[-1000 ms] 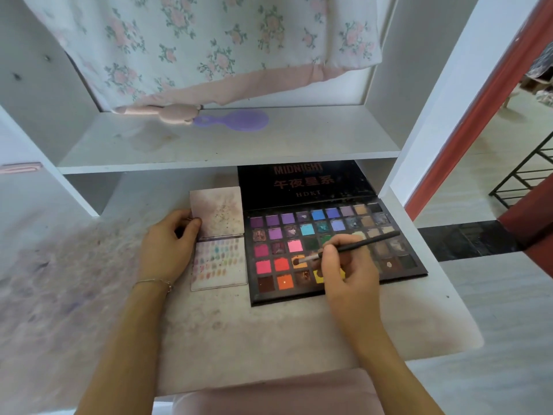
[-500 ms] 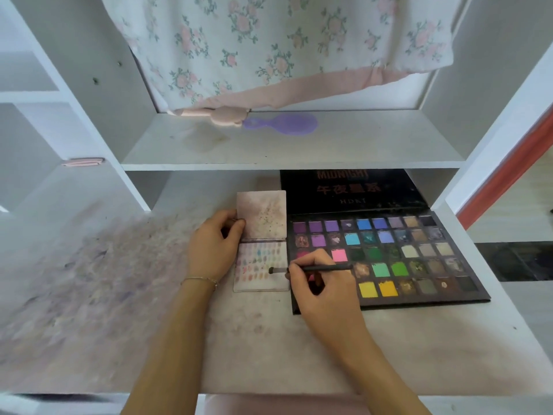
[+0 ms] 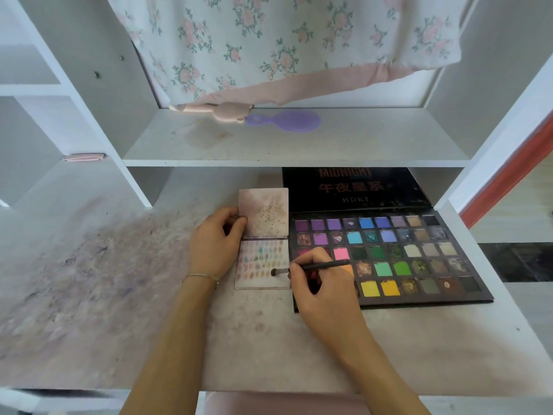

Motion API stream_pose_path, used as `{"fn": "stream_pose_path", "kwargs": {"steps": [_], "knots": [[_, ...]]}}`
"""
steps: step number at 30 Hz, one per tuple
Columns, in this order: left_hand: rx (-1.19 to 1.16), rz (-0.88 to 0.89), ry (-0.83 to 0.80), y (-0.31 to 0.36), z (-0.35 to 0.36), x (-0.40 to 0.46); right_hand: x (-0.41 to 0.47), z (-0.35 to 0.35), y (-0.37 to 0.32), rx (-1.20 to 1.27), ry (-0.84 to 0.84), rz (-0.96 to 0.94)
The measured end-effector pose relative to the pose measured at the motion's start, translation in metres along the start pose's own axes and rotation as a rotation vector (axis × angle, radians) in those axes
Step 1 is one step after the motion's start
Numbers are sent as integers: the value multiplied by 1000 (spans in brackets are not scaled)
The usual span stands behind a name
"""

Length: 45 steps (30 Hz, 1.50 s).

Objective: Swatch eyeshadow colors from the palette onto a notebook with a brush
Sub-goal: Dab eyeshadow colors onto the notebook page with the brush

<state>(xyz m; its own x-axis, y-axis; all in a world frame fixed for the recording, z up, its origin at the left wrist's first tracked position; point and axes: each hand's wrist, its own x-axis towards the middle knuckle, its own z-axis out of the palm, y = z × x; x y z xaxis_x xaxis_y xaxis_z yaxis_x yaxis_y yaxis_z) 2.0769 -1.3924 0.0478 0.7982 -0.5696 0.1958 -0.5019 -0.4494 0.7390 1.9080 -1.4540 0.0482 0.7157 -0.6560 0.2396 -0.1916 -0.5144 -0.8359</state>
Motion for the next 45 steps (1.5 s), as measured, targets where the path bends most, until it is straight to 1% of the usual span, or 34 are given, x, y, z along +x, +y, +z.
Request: {"fn": "stream_pose_path", "kwargs": {"steps": [27,29,32,36,41,45], "knots": [[9,0,5,-2,1,1,1,0,1,-23,-18,-22],[10,1,2,-2,1,1,1,0,-1,-9,33,-31],[15,2,-3,-2,1,2,1,-1,-3,94,129,-44],[0,-3,-4,-2,1,2,1,-3,-4,191,191,-77],[-7,-9,-7,-1,1,1,-5,-10,0,170,251,-118],[4,-12,7,-1,1,1,-16,-34,11,174,336,-59]]}}
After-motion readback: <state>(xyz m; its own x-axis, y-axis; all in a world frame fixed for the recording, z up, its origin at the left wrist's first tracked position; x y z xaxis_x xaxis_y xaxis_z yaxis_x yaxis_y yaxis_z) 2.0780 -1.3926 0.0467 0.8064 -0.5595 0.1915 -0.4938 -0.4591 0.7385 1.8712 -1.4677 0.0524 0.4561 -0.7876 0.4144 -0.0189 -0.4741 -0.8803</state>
